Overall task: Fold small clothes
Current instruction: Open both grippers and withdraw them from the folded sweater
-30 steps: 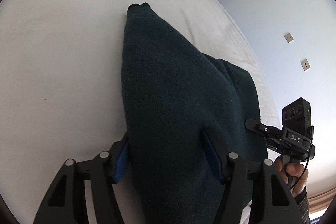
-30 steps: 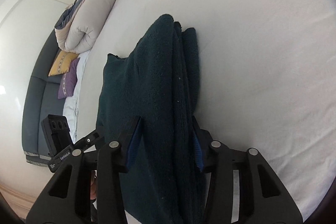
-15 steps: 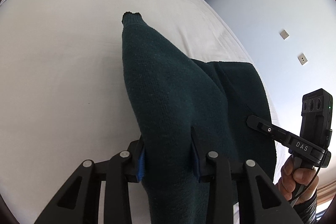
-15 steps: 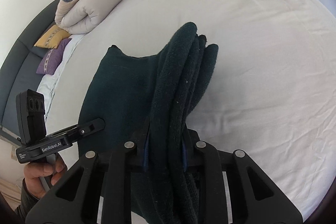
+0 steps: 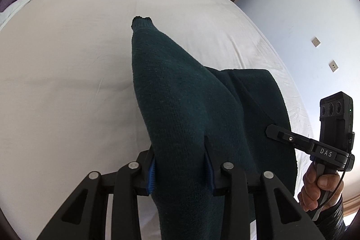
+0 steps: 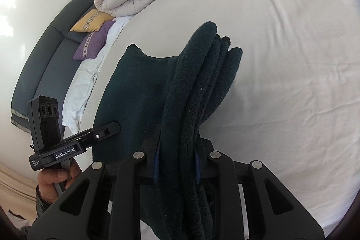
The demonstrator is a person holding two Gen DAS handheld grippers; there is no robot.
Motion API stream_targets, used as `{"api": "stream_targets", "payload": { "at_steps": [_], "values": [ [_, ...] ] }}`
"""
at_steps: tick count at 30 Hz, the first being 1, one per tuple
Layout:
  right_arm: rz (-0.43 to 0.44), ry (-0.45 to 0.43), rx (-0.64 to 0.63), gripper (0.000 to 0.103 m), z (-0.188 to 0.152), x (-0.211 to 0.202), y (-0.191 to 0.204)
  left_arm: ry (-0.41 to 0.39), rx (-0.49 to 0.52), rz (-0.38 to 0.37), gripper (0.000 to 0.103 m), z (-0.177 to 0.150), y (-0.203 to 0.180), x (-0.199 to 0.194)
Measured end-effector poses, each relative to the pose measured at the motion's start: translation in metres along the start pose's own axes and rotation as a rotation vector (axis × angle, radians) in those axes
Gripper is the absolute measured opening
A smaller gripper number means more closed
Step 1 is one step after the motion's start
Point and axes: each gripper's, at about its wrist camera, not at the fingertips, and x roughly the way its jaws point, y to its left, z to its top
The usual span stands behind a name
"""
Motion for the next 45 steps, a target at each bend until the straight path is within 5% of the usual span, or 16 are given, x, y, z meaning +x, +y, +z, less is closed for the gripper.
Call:
{"api": "stream_targets", "payload": {
  "at_steps": [8,12,18,23,25,27,30,33,38,42,45],
  "values": [
    [-0.035,0.043,0.084,0.023,-0.035,0.065,-0.023,0.022,-0.06,0.0,0.046,-0.021,0.036,0.033],
    [0.053,0.024,0.182,0.039,-0.051,0.07,-0.064,0.006,-0.069,0.005,0.062,-0.024,0.039,0.038],
    [0.023,-0.049,0.221,0.047,-0.052,0.05,-0.082,-0.027,-0.097,0.018,0.067,-0.034,0.042,0.027],
    [-0.188,-0.129,0.193,0.047,-0.06,0.018,-0.082,-0.124,-0.048,0.086,0.066,-0.049,0.017,-0.002],
    [-0.183,-0.153,0.224,0.047,-0.066,0.002,-0.087,-0.176,-0.001,0.091,0.067,-0.059,0.002,-0.018],
    [-0.158,-0.194,0.233,0.047,-0.075,-0.018,-0.085,-0.257,0.054,0.13,0.079,-0.073,-0.015,-0.037],
    [-0.184,-0.272,0.164,0.048,-0.088,-0.051,-0.062,-0.421,0.125,0.207,0.103,-0.097,-0.041,-0.076],
    [-0.218,-0.364,0.086,0.057,-0.102,-0.088,-0.036,-0.577,0.169,0.277,0.103,-0.119,-0.066,-0.115],
    [-0.313,-0.605,-0.089,0.075,-0.124,-0.152,0.028,-0.727,0.222,0.435,0.103,-0.144,-0.093,-0.176],
    [-0.36,-0.85,-0.243,0.103,-0.147,-0.199,0.078,-0.822,0.252,0.547,0.103,-0.15,-0.115,-0.213],
    [-0.408,-1.044,-0.353,0.103,-0.168,-0.231,0.112,-0.906,0.26,0.577,0.103,-0.16,-0.128,-0.236]
  ]
}}
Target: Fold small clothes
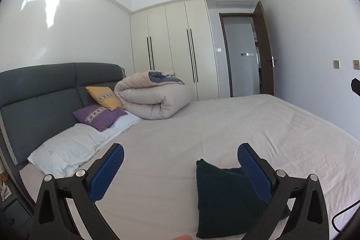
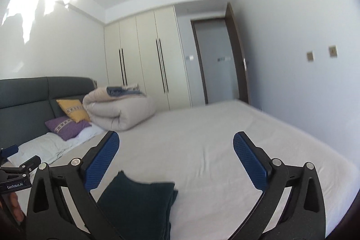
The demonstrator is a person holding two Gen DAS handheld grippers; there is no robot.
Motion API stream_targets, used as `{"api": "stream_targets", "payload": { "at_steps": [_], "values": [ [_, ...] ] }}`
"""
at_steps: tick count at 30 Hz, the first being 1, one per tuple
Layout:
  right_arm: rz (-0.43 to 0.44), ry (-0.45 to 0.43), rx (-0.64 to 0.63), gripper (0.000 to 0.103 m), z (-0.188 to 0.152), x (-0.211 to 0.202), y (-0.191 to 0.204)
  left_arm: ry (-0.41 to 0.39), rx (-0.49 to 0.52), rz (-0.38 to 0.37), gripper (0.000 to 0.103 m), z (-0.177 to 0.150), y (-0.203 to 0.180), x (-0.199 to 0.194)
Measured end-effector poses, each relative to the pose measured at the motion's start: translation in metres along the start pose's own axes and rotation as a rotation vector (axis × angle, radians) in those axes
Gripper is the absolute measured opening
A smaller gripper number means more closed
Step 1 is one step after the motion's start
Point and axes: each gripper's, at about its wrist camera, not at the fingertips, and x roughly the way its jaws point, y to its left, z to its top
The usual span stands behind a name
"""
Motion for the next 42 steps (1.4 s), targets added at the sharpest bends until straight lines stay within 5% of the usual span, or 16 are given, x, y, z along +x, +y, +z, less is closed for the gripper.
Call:
{"api": "stream_targets", "payload": {
  "at_steps": [4,12,23,29,42],
  "values": [
    [0.009,-0.078,-0.043,0.103,0.028,-0.028,0.008,-0.013,0.033,0.064,0.103,0.011,-0.005,-0.017],
    [0.073,0.093,-0.015,0.103,0.033,-0.033,0.008,0.131,-0.051,0.022,0.103,0.003,0.005,-0.006],
    [-0.046,0.514,0.024,0.103,-0.061,0.018,0.009,0.476,-0.079,-0.127,0.103,-0.056,-0.011,0.038],
    [-0.083,0.66,0.032,0.103,-0.112,0.034,0.011,0.526,-0.08,-0.162,0.103,-0.068,-0.021,0.041],
    [-0.069,0.678,-0.019,0.103,-0.099,0.021,0.02,0.559,-0.082,-0.17,0.103,-0.073,-0.022,0.044]
  ]
}}
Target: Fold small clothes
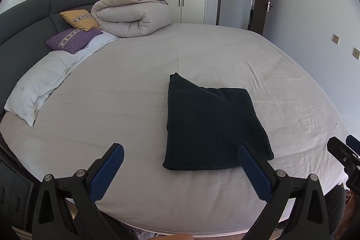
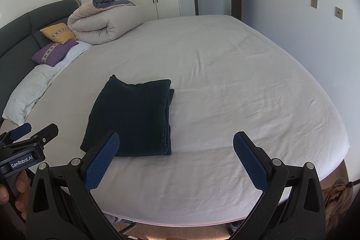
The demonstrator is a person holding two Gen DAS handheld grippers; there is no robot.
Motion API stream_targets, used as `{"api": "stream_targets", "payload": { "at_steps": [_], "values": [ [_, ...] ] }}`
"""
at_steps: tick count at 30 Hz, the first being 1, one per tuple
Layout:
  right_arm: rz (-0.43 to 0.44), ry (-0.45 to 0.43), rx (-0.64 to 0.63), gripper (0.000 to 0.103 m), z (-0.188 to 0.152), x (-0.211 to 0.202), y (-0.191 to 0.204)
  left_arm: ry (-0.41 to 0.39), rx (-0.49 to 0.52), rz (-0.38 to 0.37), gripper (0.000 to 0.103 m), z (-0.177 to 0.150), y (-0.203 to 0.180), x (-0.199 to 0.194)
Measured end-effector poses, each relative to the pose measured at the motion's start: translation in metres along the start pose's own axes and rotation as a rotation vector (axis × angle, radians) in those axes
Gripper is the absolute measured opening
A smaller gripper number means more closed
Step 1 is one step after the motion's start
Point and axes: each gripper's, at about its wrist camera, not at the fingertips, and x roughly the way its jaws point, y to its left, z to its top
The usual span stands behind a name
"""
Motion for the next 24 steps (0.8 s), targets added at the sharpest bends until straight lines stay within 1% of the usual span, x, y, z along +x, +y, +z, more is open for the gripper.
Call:
{"api": "stream_targets", "payload": {
  "at_steps": [13,24],
  "values": [
    [0.008,0.027,-0.016,0.103,-0.001,0.011,0.006,0.03,-0.006,-0.002,0.103,-0.003,0.003,0.009],
    [0.011,0.043,-0.017,0.103,-0.003,0.021,0.01,0.027,0.0,-0.005,0.103,-0.003,0.003,0.011]
  ]
}}
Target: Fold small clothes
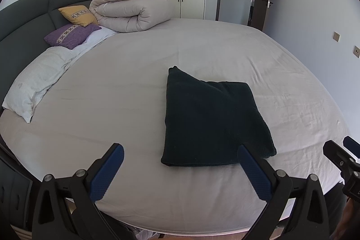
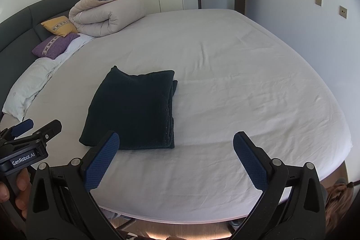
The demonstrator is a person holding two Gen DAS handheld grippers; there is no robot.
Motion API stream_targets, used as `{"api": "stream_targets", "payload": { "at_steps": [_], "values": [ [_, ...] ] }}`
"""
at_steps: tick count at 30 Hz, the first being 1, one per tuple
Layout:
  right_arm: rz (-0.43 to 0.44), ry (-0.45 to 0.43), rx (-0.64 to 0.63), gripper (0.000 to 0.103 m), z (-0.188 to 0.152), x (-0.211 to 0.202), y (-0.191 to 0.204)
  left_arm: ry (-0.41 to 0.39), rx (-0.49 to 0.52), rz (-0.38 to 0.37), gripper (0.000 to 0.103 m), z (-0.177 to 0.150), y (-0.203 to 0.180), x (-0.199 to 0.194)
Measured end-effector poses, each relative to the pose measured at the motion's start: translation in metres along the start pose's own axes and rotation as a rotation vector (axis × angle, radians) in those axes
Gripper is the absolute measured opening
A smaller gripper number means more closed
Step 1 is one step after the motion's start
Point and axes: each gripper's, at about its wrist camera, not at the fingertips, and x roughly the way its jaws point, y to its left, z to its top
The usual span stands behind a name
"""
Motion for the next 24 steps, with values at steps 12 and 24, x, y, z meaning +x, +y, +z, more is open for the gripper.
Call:
{"api": "stream_targets", "payload": {
  "at_steps": [12,24],
  "values": [
    [0.002,0.01,-0.003,0.103,-0.0012,0.0066,0.005,-0.002,0.004,0.001,0.103,-0.0011,-0.0009,0.0013],
    [-0.002,0.017,-0.003,0.103,-0.0024,0.0094,0.0094,-0.004,0.004,0.0,0.103,-0.0017,-0.0012,0.0018]
  ]
}}
